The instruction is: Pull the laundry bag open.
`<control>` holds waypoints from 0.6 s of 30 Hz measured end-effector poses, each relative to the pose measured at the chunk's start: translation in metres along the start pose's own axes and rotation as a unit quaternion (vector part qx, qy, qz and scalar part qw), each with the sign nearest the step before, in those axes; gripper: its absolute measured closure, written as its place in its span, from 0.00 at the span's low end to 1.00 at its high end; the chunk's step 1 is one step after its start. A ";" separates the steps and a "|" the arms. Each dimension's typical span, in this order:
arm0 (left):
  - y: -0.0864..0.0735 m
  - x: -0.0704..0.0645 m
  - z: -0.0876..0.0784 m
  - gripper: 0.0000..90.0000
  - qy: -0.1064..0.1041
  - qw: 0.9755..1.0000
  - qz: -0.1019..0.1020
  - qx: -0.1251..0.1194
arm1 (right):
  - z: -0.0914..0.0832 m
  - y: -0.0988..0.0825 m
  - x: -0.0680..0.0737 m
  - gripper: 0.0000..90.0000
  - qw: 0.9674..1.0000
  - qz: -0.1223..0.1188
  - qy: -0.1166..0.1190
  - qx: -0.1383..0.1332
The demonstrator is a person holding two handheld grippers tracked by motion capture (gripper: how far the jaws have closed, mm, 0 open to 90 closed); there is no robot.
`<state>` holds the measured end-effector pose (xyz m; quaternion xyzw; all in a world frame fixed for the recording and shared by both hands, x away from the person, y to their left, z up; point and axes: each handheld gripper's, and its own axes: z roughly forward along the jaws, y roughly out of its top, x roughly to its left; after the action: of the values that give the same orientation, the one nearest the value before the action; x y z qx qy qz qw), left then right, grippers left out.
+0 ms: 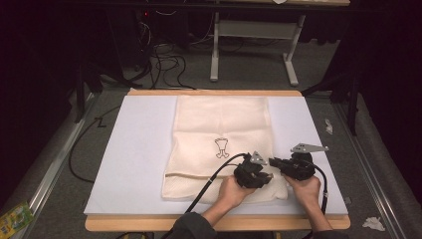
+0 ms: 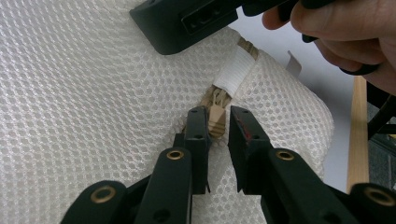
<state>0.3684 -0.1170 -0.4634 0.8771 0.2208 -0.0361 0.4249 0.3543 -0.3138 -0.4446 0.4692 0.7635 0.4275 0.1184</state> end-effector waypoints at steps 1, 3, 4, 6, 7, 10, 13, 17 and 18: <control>0.000 0.000 0.000 0.86 0.000 1.000 0.000 0.000 | -0.001 0.000 0.000 0.98 1.000 -0.001 0.000 0.003; 0.002 -0.001 0.000 0.87 0.001 1.000 0.000 0.003 | -0.001 0.000 0.000 0.98 1.000 0.001 -0.001 0.002; 0.002 0.000 0.000 0.89 -0.003 1.000 -0.004 0.002 | -0.001 0.000 -0.001 0.98 1.000 0.001 -0.001 0.001; 0.002 0.001 0.000 0.89 -0.006 1.000 -0.009 0.004 | -0.001 0.000 -0.001 0.98 1.000 -0.001 0.000 0.001; 0.002 0.001 0.000 0.90 -0.005 1.000 -0.010 0.005 | -0.001 0.000 -0.001 0.98 1.000 -0.001 0.000 0.000; 0.002 0.000 -0.001 0.90 -0.005 1.000 -0.014 0.004 | 0.000 0.000 -0.001 0.98 1.000 0.000 0.000 -0.002; 0.003 0.000 -0.002 0.85 -0.007 1.000 -0.015 -0.004 | -0.001 -0.001 -0.001 0.98 1.000 0.002 -0.001 -0.003; 0.003 0.000 0.001 0.86 -0.014 1.000 -0.022 -0.003 | -0.002 -0.001 -0.002 0.98 1.000 0.001 -0.001 -0.008; 0.003 -0.001 0.001 0.88 -0.010 1.000 -0.025 -0.002 | -0.002 -0.002 -0.002 0.98 1.000 0.002 -0.001 -0.006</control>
<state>0.3688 -0.1195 -0.4618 0.8702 0.2379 -0.0552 0.4278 0.3529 -0.3166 -0.4449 0.4709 0.7597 0.4317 0.1213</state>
